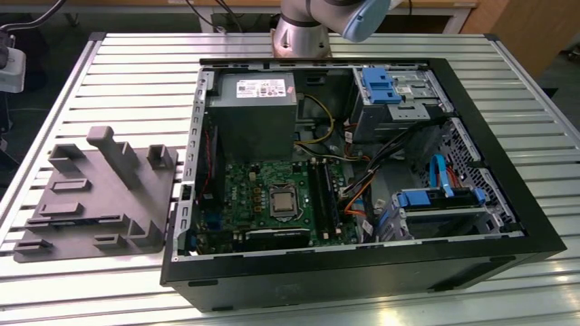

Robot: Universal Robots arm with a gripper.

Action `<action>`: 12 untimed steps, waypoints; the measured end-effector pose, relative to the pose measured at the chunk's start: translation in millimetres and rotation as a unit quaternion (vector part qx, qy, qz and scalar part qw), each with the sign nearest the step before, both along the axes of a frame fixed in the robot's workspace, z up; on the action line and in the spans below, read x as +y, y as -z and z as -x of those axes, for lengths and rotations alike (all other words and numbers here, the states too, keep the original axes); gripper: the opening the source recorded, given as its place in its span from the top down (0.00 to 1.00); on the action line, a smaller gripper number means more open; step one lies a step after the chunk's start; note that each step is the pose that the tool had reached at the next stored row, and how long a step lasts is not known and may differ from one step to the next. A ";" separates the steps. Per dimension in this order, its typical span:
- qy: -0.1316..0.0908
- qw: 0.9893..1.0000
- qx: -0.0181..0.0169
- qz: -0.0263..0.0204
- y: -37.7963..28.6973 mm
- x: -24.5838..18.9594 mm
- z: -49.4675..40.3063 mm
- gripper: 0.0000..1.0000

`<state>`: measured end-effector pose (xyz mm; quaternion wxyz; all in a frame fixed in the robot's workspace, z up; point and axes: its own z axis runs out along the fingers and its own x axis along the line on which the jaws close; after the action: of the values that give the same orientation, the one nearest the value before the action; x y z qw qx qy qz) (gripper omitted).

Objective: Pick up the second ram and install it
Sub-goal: 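Pick up the second ram and move it above second insertion slot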

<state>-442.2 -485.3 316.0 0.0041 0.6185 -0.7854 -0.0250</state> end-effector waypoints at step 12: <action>-0.005 1.000 0.000 0.000 3.0 0.0 -0.1 0.89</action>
<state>-442.1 -485.3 313.0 0.0043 0.6222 -0.7825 -0.0249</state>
